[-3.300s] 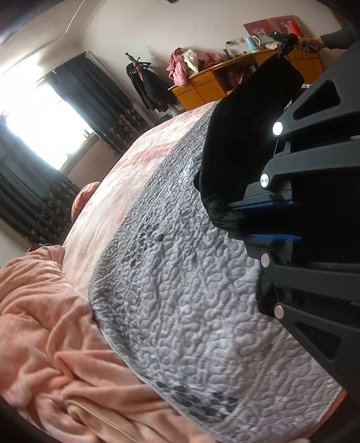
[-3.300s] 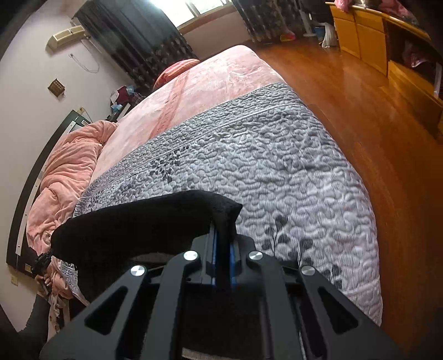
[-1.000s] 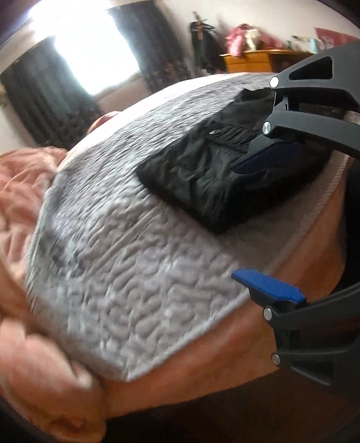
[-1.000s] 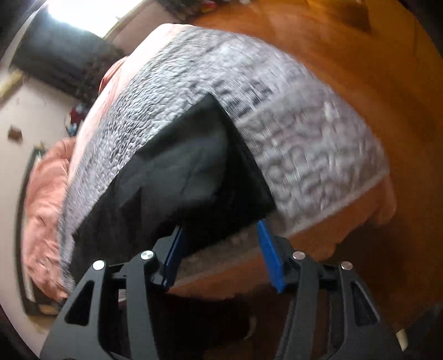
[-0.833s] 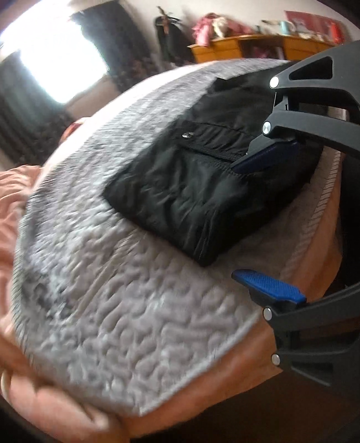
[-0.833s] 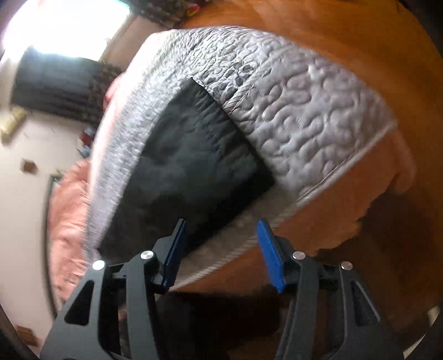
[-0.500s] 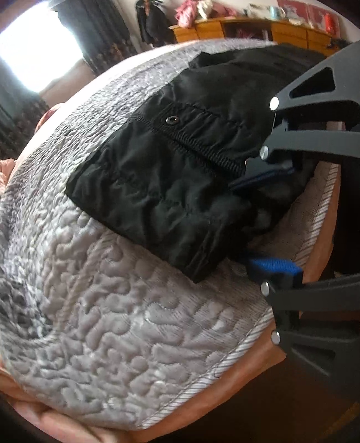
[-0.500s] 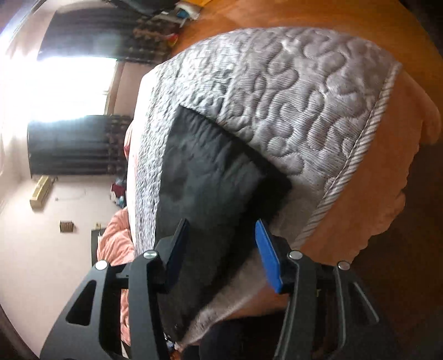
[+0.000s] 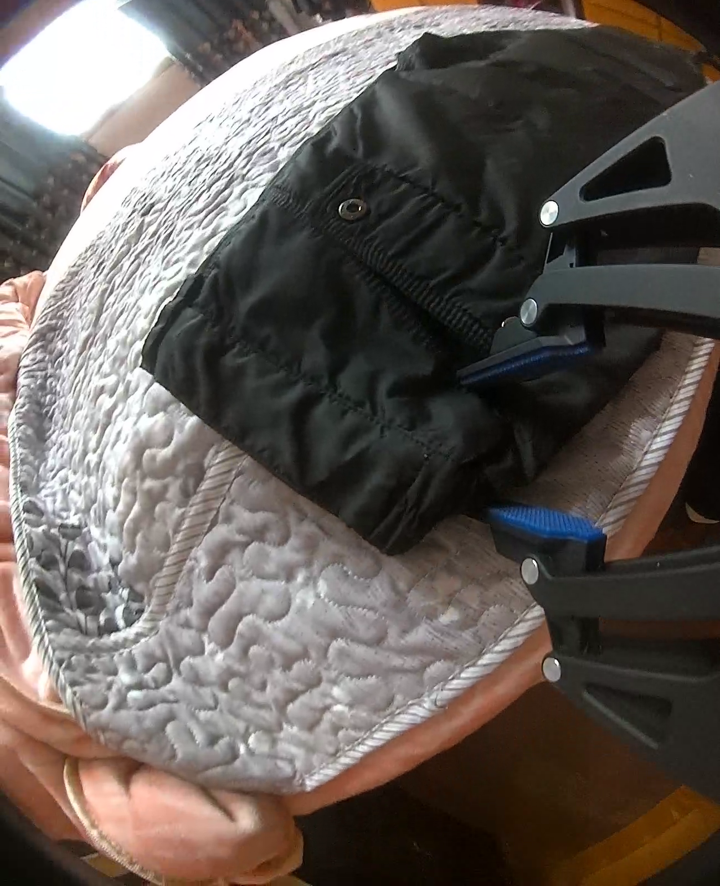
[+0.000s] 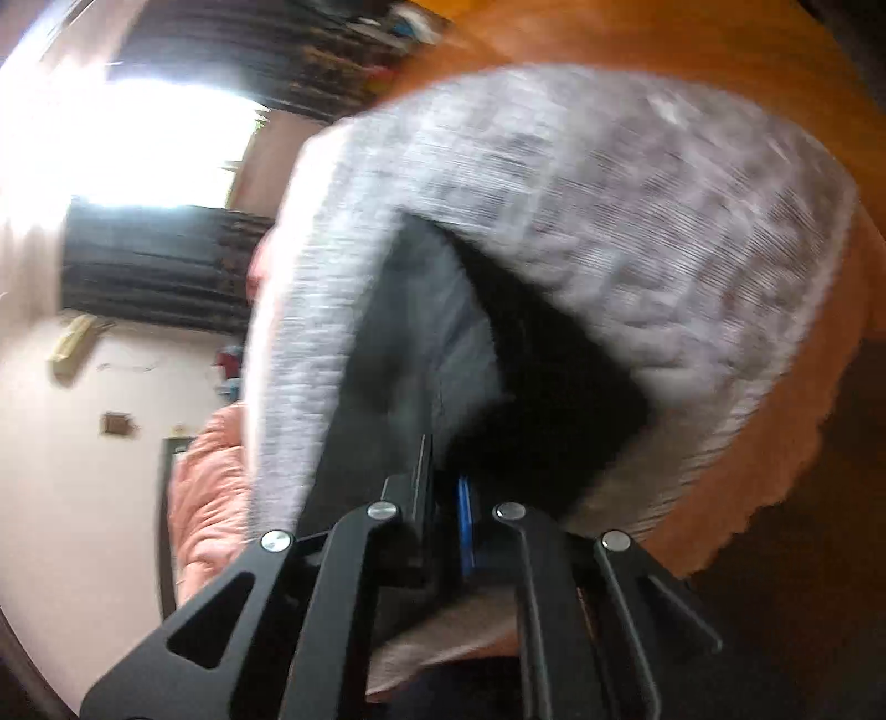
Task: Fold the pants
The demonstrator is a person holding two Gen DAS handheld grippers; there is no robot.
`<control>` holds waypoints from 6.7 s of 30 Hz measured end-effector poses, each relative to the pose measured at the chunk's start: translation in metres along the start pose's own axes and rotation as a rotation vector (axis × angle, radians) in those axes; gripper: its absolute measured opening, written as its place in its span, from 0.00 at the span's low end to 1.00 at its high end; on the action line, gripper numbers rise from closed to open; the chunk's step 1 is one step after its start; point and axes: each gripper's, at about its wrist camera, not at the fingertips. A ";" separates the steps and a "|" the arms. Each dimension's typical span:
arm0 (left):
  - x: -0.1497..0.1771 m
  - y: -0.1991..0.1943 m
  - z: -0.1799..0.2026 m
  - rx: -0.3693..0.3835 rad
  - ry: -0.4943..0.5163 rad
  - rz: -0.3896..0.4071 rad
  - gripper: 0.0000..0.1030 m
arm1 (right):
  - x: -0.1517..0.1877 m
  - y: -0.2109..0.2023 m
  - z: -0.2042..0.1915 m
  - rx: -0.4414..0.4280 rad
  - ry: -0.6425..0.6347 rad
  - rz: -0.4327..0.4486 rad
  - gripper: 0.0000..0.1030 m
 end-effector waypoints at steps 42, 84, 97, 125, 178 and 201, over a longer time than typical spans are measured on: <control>0.013 -0.029 0.012 0.109 0.037 0.065 0.80 | 0.021 -0.011 0.064 -0.214 0.117 0.067 0.25; 0.024 -0.026 0.013 0.144 -0.003 0.053 0.84 | 0.016 -0.034 0.017 -0.149 0.015 0.135 0.16; 0.029 -0.032 0.008 0.192 -0.055 0.073 0.84 | 0.024 -0.067 -0.108 0.031 -0.314 0.207 0.15; 0.055 -0.069 0.001 0.329 -0.113 0.262 0.91 | 0.107 -0.079 -0.252 0.237 -0.731 0.320 0.15; 0.053 -0.053 0.009 0.335 -0.101 0.192 0.91 | 0.211 -0.031 -0.357 0.338 -1.150 0.380 0.15; 0.052 -0.052 0.007 0.351 -0.106 0.182 0.91 | 0.255 0.011 -0.376 0.385 -1.296 0.333 0.15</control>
Point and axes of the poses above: each gripper's, at about its wrist camera, not at the fingertips, and y roughly the way its jaws point, z to its right, x to its underside, and after that the axes turned 6 degrees about -y, right-handed
